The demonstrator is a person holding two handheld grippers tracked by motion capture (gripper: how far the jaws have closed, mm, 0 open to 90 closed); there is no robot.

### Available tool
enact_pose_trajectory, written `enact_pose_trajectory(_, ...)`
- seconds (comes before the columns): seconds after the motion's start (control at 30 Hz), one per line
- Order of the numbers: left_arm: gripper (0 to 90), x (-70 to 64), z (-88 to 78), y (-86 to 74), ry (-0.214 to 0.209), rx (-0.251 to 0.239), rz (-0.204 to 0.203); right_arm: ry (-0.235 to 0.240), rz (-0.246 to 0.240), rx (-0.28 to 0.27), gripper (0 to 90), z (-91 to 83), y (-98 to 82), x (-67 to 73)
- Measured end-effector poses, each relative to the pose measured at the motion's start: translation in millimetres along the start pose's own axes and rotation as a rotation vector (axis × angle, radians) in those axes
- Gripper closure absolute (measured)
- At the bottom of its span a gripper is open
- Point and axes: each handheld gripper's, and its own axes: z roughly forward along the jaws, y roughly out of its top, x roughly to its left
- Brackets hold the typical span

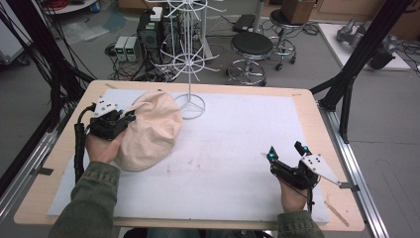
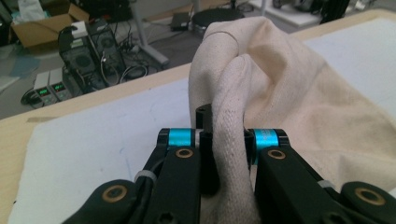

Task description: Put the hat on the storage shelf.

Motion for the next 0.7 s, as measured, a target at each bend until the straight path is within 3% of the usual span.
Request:
enact_pose_trajectory(0.17, 85.2, -12.7, -12.6, 3.4, 0.003, -0.074, 0.018, 0.001, 0.005, -0.001, 10.2, -0.2, 0.1, 0.0)
enact_pose_trajectory(0.4, 85.2, -17.4, -22.4, 6.0, -0.011, -0.121, 0.018, 0.001, 0.003, 0.001, 10.2, 0.0, 0.0, -0.2)
enact_pose_trajectory(0.5, 85.2, -20.8, -31.7, 7.6, -0.019, -0.19, 0.02, 0.001, 0.001, 0.0, 10.3, -0.1, 0.0, -0.2)
enact_pose_trajectory(0.53, 85.2, -20.8, -31.7, 7.6, -0.019, -0.19, 0.02, 0.001, 0.001, 0.0, 10.3, -0.1, 0.0, -0.2)
enact_pose_trajectory(0.6, 85.2, -23.3, -39.6, 9.8, -0.038, -0.247, 0.02, 0.001, 0.002, 0.002, 10.2, 0.0, -0.1, -0.2)
enact_pose_trajectory(0.67, 85.2, -24.4, -42.2, 10.8, -0.044, -0.264, 0.016, 0.001, 0.002, 0.002, 10.2, 0.0, -0.1, -0.2)
enact_pose_trajectory(0.7, 85.2, -26.4, -46.9, 12.9, -0.057, -0.303, 0.007, 0.0, 0.001, 0.002, 10.2, 0.0, -0.1, 0.0)
